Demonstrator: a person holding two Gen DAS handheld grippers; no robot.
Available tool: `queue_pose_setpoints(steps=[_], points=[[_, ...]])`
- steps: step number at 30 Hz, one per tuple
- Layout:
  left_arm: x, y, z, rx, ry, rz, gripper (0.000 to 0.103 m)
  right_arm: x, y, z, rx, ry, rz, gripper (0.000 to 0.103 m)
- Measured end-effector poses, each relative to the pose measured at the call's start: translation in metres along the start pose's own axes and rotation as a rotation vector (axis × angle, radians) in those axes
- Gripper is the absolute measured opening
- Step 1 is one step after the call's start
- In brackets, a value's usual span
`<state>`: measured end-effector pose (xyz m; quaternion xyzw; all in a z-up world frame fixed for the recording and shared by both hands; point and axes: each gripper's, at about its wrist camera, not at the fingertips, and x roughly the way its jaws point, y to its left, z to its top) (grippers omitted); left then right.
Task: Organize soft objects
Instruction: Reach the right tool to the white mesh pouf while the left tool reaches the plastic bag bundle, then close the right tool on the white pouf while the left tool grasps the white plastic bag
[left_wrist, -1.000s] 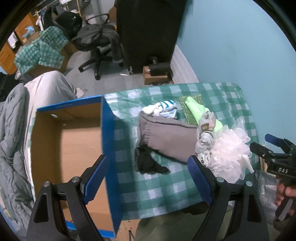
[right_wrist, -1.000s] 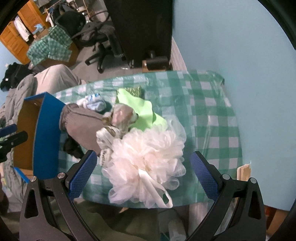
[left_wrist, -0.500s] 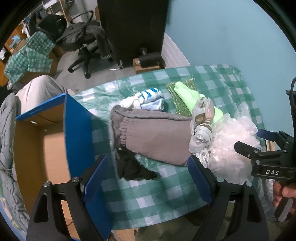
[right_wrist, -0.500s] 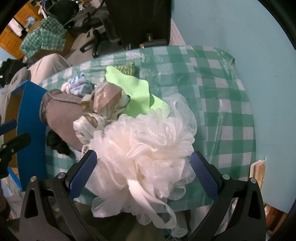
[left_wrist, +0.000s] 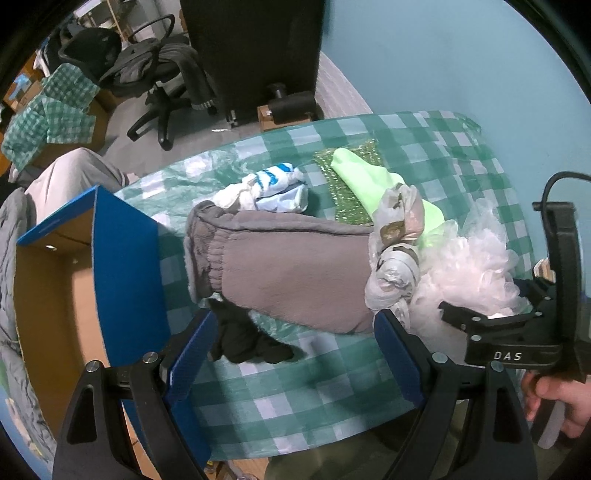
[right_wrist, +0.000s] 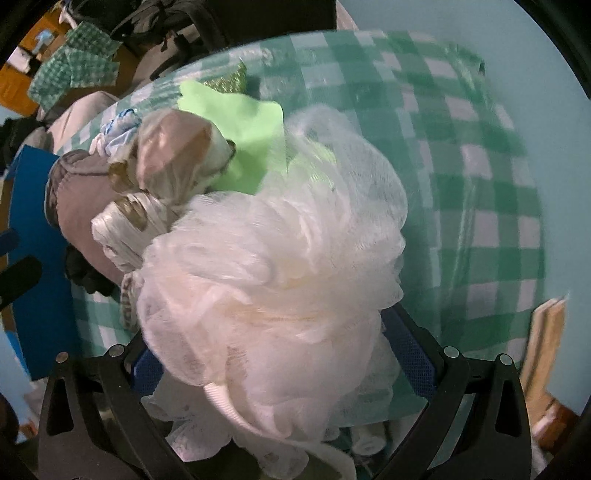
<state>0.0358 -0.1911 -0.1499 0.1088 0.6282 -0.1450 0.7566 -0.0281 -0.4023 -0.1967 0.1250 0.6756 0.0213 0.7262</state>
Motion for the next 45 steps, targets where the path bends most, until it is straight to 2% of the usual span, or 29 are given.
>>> queue_pose_setpoints(steps=[3, 4, 5, 6, 7, 10, 13, 19, 24, 26, 36, 40, 45], points=[[0.002, -0.007, 0.002, 0.011, 0.007, -0.001, 0.088, 0.005, -0.011, -0.003, -0.001, -0.001, 0.046, 0.101], [0.003, -0.009, 0.003, 0.013, 0.009, 0.000, 0.088, 0.004, -0.012, -0.005, -0.012, -0.009, 0.056, 0.098], [0.004, -0.012, 0.004, 0.016, 0.014, -0.003, 0.088, 0.003, -0.014, -0.006, -0.026, -0.012, 0.083, 0.091], [0.005, -0.014, 0.005, 0.018, 0.018, -0.005, 0.088, 0.002, -0.015, -0.007, -0.033, -0.011, 0.124, 0.078], [0.006, -0.016, 0.005, 0.019, 0.021, -0.007, 0.088, -0.001, -0.016, -0.009, -0.043, -0.011, 0.145, 0.070], [0.009, -0.023, 0.008, 0.019, 0.031, -0.013, 0.088, -0.012, -0.013, -0.013, -0.102, -0.023, 0.136, 0.057], [0.011, -0.030, 0.011, 0.021, 0.039, -0.027, 0.088, -0.027, -0.017, -0.017, -0.122, -0.046, 0.128, 0.052], [0.014, -0.047, 0.021, 0.022, 0.039, -0.048, 0.088, -0.062, -0.041, -0.016, -0.129, -0.107, 0.068, 0.048], [0.021, -0.060, 0.034, 0.001, 0.050, -0.071, 0.088, -0.074, -0.064, -0.017, -0.122, -0.126, 0.042, 0.047], [0.026, -0.064, 0.038, -0.013, 0.060, -0.077, 0.088, -0.068, -0.055, -0.002, -0.120, -0.126, 0.017, 0.047], [0.050, -0.101, 0.040, -0.021, 0.118, -0.143, 0.088, -0.074, -0.084, 0.009, -0.127, -0.132, -0.015, 0.047], [0.060, -0.122, 0.036, 0.018, 0.145, -0.141, 0.088, -0.074, -0.096, 0.011, -0.125, -0.128, -0.030, 0.047], [0.082, -0.136, 0.034, 0.032, 0.183, -0.102, 0.088, -0.069, -0.108, 0.014, -0.112, -0.119, -0.025, 0.047]])
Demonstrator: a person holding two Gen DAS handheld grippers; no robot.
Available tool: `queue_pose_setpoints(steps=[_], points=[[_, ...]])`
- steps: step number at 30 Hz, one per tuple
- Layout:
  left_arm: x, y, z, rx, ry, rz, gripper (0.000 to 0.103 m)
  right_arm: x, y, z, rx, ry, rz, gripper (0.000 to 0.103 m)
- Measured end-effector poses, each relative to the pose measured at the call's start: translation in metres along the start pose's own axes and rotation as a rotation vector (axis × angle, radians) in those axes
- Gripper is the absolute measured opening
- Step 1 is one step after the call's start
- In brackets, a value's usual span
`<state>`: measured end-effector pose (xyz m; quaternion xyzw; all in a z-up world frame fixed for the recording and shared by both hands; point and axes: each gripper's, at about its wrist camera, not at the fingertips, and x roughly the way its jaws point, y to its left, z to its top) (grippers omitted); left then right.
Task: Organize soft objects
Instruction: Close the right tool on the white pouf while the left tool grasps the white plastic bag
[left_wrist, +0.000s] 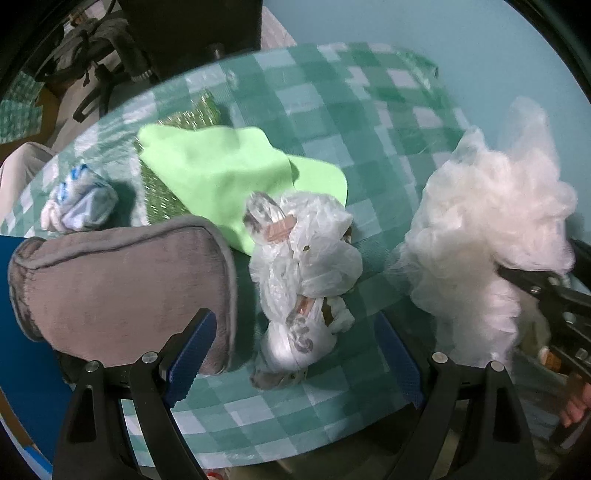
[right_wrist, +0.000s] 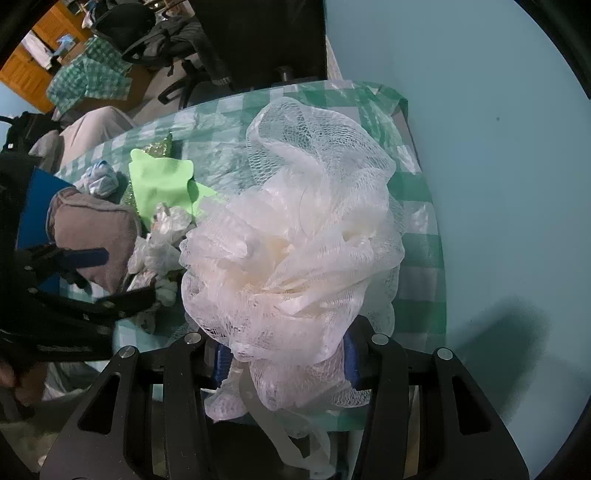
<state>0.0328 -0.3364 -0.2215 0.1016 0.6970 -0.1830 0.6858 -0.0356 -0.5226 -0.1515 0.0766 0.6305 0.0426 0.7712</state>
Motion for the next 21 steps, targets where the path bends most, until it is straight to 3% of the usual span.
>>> queue_pose_setpoints(steps=[7, 12, 15, 16, 21], points=[[0.028, -0.003, 0.007, -0.001, 0.052, 0.037, 0.088, 0.005, -0.004, 0.001, 0.002, -0.006, 0.017, 0.047], [0.030, -0.002, 0.008, -0.019, 0.042, 0.049, 0.081, 0.005, -0.008, -0.001, 0.003, -0.008, 0.025, 0.047], [0.028, -0.005, 0.005, -0.003, 0.020, 0.070, 0.062, 0.005, -0.009, -0.003, 0.000, -0.009, 0.027, 0.047], [0.028, -0.007, 0.002, 0.001, 0.023, 0.061, 0.051, 0.005, -0.009, -0.003, -0.002, -0.010, 0.027, 0.047], [0.017, -0.005, -0.003, -0.010, -0.011, 0.037, 0.047, 0.001, -0.007, -0.004, -0.014, -0.017, 0.023, 0.047]])
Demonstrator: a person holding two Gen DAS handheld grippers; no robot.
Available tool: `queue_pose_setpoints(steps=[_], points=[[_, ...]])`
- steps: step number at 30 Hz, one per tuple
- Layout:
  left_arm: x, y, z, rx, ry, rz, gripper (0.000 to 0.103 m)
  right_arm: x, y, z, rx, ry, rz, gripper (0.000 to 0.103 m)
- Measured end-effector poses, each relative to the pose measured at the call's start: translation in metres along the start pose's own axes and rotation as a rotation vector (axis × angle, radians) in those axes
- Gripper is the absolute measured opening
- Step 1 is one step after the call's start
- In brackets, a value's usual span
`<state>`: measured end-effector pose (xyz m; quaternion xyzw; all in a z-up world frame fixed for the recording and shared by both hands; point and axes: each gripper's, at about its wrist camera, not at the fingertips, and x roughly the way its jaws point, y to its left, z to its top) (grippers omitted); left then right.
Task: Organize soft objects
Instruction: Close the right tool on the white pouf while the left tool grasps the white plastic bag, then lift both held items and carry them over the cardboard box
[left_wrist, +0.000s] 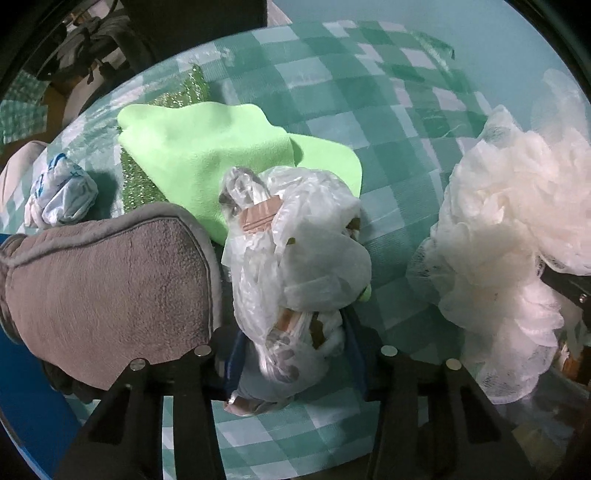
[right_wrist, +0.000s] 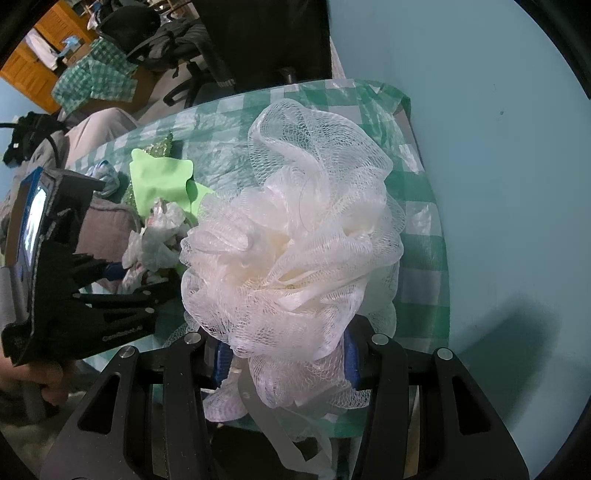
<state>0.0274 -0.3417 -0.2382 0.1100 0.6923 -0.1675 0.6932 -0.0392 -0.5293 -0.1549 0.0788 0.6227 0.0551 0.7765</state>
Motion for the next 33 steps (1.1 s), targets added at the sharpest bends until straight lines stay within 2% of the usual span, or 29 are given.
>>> queue_pose_setpoints(steps=[14, 22, 33], points=[[-0.078, 0.013, -0.024, -0.010, -0.132, -0.098, 0.046, -0.025, 0.008, -0.003, -0.020, -0.042, -0.004, 0.042], [-0.098, 0.022, -0.034, -0.009, -0.200, -0.085, 0.046, -0.043, 0.021, -0.005, -0.029, -0.088, 0.007, 0.039], [-0.120, 0.052, -0.049, -0.073, -0.252, -0.058, 0.046, -0.060, 0.053, 0.000, -0.080, -0.124, 0.026, 0.038]])
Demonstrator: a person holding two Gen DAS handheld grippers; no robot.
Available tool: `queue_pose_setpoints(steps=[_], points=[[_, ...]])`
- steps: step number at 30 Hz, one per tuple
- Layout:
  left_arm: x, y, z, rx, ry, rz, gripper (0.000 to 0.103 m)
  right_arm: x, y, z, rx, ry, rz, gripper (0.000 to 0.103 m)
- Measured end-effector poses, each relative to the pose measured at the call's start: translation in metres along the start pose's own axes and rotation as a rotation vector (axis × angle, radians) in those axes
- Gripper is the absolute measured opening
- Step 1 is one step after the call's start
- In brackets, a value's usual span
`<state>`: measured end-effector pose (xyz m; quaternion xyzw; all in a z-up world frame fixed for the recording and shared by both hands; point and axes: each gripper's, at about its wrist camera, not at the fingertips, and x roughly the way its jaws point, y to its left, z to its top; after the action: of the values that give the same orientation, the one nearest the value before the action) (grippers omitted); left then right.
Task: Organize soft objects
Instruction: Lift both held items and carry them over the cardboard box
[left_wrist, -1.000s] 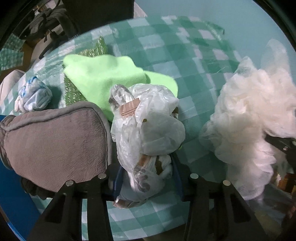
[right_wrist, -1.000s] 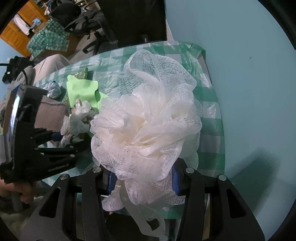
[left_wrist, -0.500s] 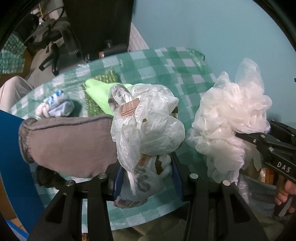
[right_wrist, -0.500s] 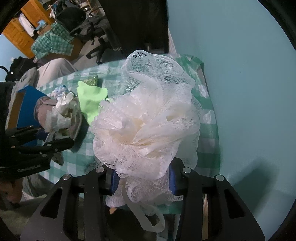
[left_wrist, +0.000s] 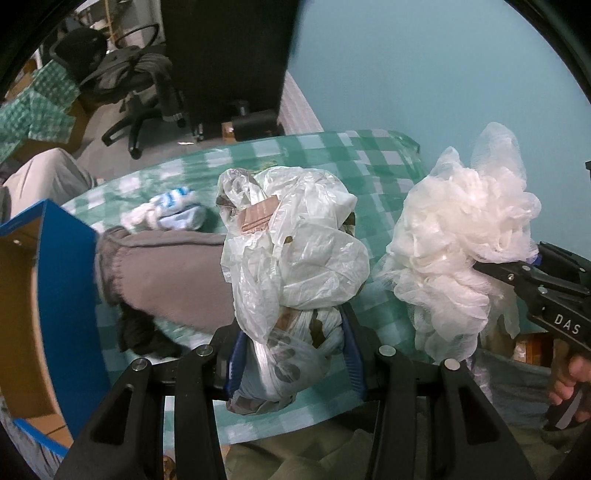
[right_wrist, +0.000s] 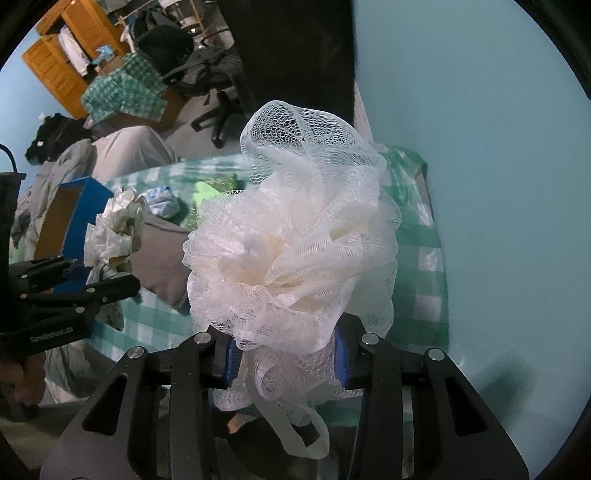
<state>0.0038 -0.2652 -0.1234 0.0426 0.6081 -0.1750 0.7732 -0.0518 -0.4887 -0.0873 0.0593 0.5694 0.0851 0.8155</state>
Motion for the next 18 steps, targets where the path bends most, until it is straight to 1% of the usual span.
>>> queue_pose_setpoints(steps=[5, 12, 18], points=[[-0.015, 0.020, -0.005, -0.027, -0.025, 0.013, 0.046, -0.005, 0.020, 0.006, -0.038, -0.018, 0.010, 0.038], [-0.037, 0.054, -0.014, -0.091, -0.057, 0.035, 0.046, -0.010, 0.048, 0.020, -0.088, -0.043, 0.052, 0.037], [-0.048, 0.084, -0.023, -0.146, -0.073, 0.061, 0.046, -0.005, 0.079, 0.034, -0.145, -0.054, 0.086, 0.038]])
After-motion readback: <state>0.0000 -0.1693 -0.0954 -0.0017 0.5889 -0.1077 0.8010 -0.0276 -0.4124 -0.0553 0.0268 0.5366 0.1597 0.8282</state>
